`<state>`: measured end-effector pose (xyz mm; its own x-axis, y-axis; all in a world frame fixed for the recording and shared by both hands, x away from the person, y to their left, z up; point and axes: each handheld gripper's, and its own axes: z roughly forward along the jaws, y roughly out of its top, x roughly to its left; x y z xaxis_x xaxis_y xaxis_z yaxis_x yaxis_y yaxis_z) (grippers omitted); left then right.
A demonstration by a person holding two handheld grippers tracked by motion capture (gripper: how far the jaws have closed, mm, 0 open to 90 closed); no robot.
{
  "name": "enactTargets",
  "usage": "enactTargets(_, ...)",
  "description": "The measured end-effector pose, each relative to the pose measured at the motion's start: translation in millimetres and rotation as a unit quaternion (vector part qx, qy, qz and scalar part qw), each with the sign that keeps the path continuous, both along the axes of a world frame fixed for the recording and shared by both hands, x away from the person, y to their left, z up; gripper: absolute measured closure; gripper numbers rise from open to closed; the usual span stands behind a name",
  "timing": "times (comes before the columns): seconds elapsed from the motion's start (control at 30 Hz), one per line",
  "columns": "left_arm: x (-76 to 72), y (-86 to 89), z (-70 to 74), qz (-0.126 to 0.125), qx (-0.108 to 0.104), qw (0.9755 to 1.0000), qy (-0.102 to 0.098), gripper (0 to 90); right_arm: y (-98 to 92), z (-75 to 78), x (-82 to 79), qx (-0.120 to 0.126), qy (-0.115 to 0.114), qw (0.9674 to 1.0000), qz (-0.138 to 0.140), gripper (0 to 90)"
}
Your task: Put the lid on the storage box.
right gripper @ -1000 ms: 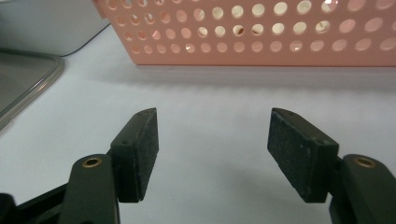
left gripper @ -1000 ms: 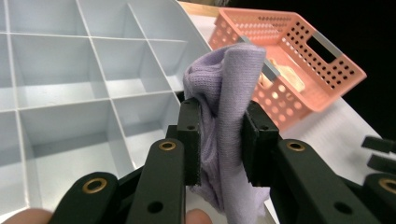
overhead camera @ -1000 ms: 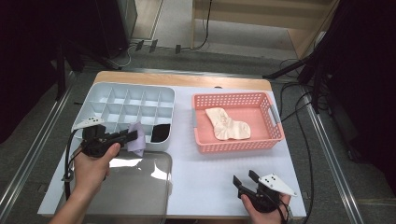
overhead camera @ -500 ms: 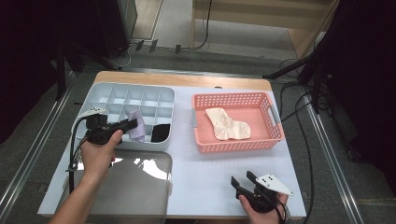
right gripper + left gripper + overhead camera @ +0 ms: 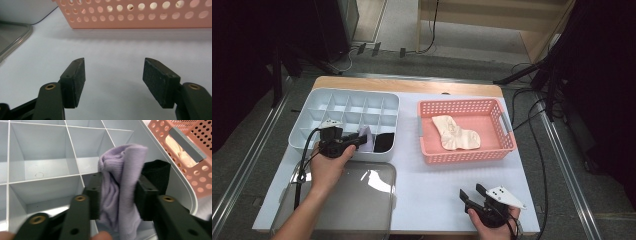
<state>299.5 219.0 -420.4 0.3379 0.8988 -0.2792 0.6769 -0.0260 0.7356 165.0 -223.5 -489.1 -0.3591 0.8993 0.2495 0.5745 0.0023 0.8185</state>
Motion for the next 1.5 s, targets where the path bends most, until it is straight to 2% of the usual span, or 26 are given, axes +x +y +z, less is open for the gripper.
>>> enactTargets(0.1, -0.2, 0.0, 2.0, 0.014, -0.001, 0.9999, -0.007, 47.6, -0.4, -0.6, 0.3, 0.001, -0.002, 1.0, 0.001, 36.0)
enactTargets(0.17, -0.1, 1.1, 3.5, 0.024, -0.009, 0.9996, -0.012, 45.9, 0.0, -0.2, -0.2, 0.003, 0.0, 1.0, 0.001, 35.9)
enactTargets(0.23, 1.0, 1.9, 3.0, 0.017, -0.016, 0.9997, -0.006, 56.2, -0.5, -0.4, 0.0, 0.002, -0.004, 1.0, 0.003, 35.9)
enactTargets(0.3, 1.6, 1.1, 0.8, 0.01, -0.015, 0.9998, 0.009, 73.8, -0.5, -0.4, -0.3, 0.006, -0.001, 1.0, 0.001, 35.9)
enactTargets(0.4, 2.1, 2.1, -0.5, 0.003, -0.009, 0.9999, 0.013, 80.1, -0.8, -0.9, 0.0, 0.005, -0.001, 1.0, 0.002, 36.0)
enactTargets(0.5, 3.1, 1.1, 0.3, -0.002, 0.0, 0.9999, 0.016, 78.7, -0.2, -1.6, 0.6, 0.003, -0.003, 1.0, 0.005, 36.1)
enactTargets(0.53, 3.1, 0.2, 1.0, 0.003, 0.006, 0.9999, 0.012, 74.3, 0.4, -1.6, 0.2, 0.005, 0.0, 1.0, 0.005, 36.1)
enactTargets(0.57, 3.2, -0.2, 1.9, 0.011, 0.004, 0.9999, 0.006, 66.1, 0.8, -1.6, 0.1, 0.005, 0.002, 1.0, 0.006, 36.1)
enactTargets(0.63, 2.9, 0.4, 4.9, 0.02, -0.009, 0.9997, -0.01, 56.8, 1.0, -2.0, 0.6, 0.006, 0.002, 1.0, 0.006, 36.1)
enactTargets(0.67, 3.3, 0.0, 5.6, 0.027, -0.006, 0.9995, -0.013, 56.2, 0.8, -2.1, 0.7, 0.006, 0.001, 1.0, 0.006, 36.1)
enactTargets(0.7, 4.3, -0.7, 5.5, 0.025, -0.006, 0.9996, -0.009, 60.2, 0.7, -2.0, 0.5, 0.006, 0.001, 1.0, 0.006, 36.1)
enactTargets(0.8, 6.2, -2.2, 2.8, 0.008, -0.006, 0.9999, 0.013, 79.7, 0.5, -1.6, 0.0, 0.006, 0.001, 1.0, 0.006, 36.1)
enactTargets(0.87, 5.9, -2.2, 1.2, 0.0, 0.003, 0.9998, 0.018, 82.6, 0.1, -1.6, 0.2, 0.005, -0.002, 1.0, 0.006, 36.2)
enactTargets(0.97, 5.7, -2.6, -0.8, -0.013, 0.011, 0.9996, 0.022, 82.8, 0.1, -1.6, 0.0, 0.005, -0.001, 1.0, 0.007, 36.3)
enactTargets(1.07, 5.9, -2.4, -0.4, -0.016, 0.007, 0.9995, 0.025, 81.4, 1.1, -1.7, 0.0, 0.005, 0.0, 1.0, 0.008, 36.3)
enactTargets(1.17, 4.2, -0.6, 1.4, -0.012, 0.001, 0.9998, 0.017, 68.8, 1.7, -1.3, 0.0, 0.005, -0.002, 1.0, 0.008, 36.3)
enactTargets(1.23, 2.0, 1.6, 2.6, -0.008, -0.004, 0.9999, 0.005, 65.2, 1.2, -1.2, -0.3, 0.006, 0.0, 1.0, 0.006, 36.3)
enactTargets(1.27, 1.0, 2.5, 3.3, -0.007, -0.004, 1.0, 0.002, 67.3, 0.5, -1.4, 0.2, 0.005, -0.003, 1.0, 0.008, 36.3)
enactTargets(1.37, 0.3, 4.4, 3.5, -0.015, 0.002, 0.9999, 0.005, 86.2, 0.1, -1.6, 0.5, 0.006, -0.001, 1.0, 0.005, 36.3)
enactTargets(1.5, 1.3, 5.3, 0.7, -0.014, -0.002, 0.9998, 0.014, 88.1, 1.6, -1.7, 0.5, 0.008, 0.003, 0.9999, 0.005, 36.3)
